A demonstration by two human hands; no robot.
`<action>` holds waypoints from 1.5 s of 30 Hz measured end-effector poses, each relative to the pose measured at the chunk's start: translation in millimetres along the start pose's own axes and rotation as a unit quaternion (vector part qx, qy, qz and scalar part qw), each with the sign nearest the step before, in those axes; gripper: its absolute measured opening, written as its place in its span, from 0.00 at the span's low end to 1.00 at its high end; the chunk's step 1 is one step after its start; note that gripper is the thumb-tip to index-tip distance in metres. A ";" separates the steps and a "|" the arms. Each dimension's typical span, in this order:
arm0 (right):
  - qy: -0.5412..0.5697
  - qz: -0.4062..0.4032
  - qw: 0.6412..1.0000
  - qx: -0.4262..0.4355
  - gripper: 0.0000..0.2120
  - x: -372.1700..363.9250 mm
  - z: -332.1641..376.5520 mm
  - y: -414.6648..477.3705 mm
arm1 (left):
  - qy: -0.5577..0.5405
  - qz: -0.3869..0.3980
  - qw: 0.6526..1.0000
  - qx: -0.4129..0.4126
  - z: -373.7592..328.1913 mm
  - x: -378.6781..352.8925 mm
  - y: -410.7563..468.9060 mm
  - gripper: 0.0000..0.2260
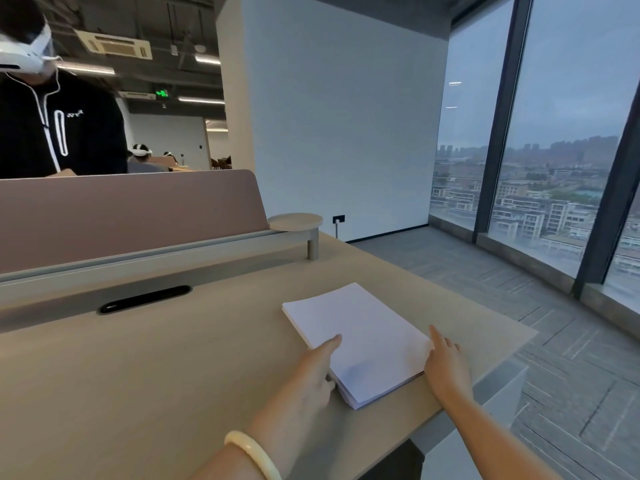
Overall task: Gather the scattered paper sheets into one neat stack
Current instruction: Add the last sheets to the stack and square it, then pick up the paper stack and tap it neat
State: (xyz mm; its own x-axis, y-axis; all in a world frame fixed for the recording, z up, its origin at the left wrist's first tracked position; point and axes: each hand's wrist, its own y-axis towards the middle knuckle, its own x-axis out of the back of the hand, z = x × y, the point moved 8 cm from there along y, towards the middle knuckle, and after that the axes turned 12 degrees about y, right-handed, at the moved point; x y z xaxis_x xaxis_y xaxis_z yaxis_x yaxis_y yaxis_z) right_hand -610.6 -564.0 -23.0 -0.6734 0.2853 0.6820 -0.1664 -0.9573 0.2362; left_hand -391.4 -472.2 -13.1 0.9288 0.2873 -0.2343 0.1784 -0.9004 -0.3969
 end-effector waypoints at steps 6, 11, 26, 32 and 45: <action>0.016 -0.006 1.000 -0.005 0.26 2.0 -0.1 -1.0 | -0.094 -0.039 0.994 0.044 0.8 6.3 -0.2 0.05; 0.019 -0.010 1.000 -0.005 0.26 1.2 -1.0 -0.4 | -0.072 -0.071 0.994 0.048 1.4 15.6 10.4 0.07; 0.044 -0.010 0.999 -0.003 0.26 0.7 -3.3 1.5 | -0.074 0.027 0.997 -0.019 -1.0 -0.1 28.2 0.10; 0.074 -0.009 0.997 -0.009 0.26 2.7 -1.3 -2.6 | 0.050 -0.011 0.999 -0.007 22.0 8.3 53.9 0.15; 0.197 0.136 0.971 -0.008 0.22 -25.9 44.6 -46.5 | 0.165 -0.108 0.975 -0.101 -4.0 100.6 16.5 0.13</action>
State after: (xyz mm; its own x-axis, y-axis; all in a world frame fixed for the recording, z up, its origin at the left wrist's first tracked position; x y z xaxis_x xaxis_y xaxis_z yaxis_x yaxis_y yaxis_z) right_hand -553.3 -524.8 -20.8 -0.9164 -0.0139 0.4000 0.0463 -0.9964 0.0713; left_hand -293.7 -459.5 -39.6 0.9108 0.3858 0.1467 0.4101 -0.8862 -0.2155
